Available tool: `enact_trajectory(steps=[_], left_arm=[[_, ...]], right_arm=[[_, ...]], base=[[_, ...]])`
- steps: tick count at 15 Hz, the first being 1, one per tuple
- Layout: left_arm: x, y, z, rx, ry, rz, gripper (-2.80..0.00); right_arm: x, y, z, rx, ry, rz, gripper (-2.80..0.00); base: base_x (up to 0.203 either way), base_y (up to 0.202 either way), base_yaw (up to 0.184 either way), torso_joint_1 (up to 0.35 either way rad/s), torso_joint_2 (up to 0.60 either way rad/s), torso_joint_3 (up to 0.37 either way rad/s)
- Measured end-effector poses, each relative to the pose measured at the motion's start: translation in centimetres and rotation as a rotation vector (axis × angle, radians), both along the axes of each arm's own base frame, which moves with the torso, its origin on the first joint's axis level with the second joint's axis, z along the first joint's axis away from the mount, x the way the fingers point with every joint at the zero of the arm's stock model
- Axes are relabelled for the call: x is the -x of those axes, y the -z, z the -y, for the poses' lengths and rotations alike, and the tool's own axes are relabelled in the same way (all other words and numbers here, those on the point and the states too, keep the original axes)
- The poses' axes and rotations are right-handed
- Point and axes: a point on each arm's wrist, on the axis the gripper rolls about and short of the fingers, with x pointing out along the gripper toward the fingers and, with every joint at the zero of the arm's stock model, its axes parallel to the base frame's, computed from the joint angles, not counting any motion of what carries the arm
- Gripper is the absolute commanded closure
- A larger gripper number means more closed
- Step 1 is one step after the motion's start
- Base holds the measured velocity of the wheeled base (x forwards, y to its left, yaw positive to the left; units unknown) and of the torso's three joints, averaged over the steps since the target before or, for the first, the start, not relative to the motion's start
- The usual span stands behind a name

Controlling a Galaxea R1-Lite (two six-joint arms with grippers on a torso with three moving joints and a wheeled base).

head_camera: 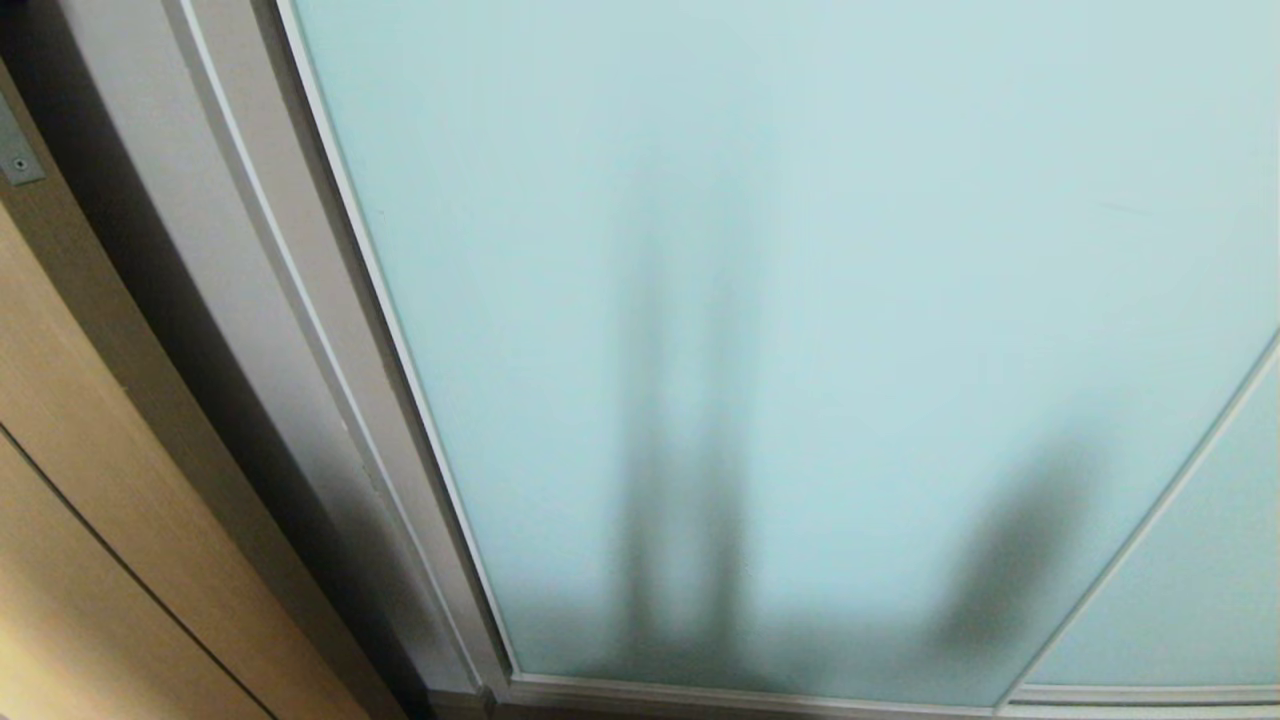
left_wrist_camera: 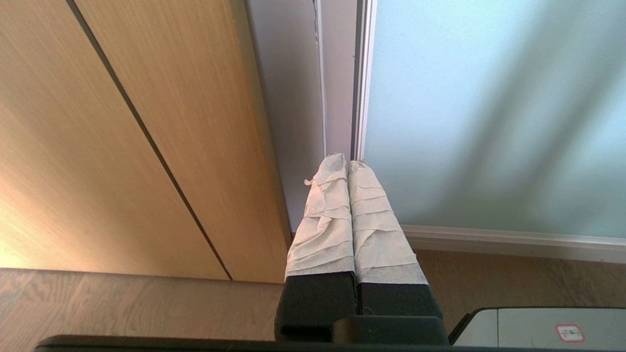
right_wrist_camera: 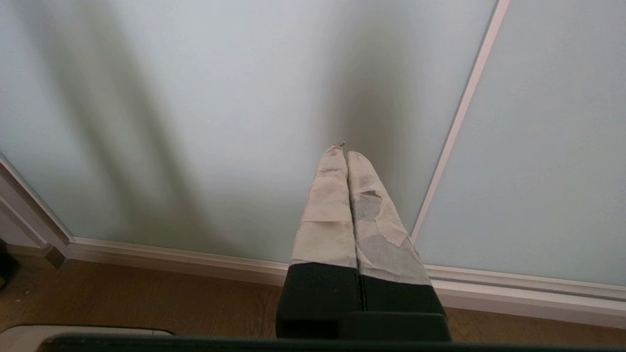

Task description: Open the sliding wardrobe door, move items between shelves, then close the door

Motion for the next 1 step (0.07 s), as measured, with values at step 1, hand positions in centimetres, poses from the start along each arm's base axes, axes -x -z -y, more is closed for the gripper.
enact_trajectory(steps=[1], left_arm=[[0.00,0.00,0.00,0.000,0.000,0.000,0.00]], right_arm=[[0.00,0.00,0.00,-0.001,0.000,0.000,0.00]], base=[[0.000,0.000,0.000,0.000,0.00,0.000]])
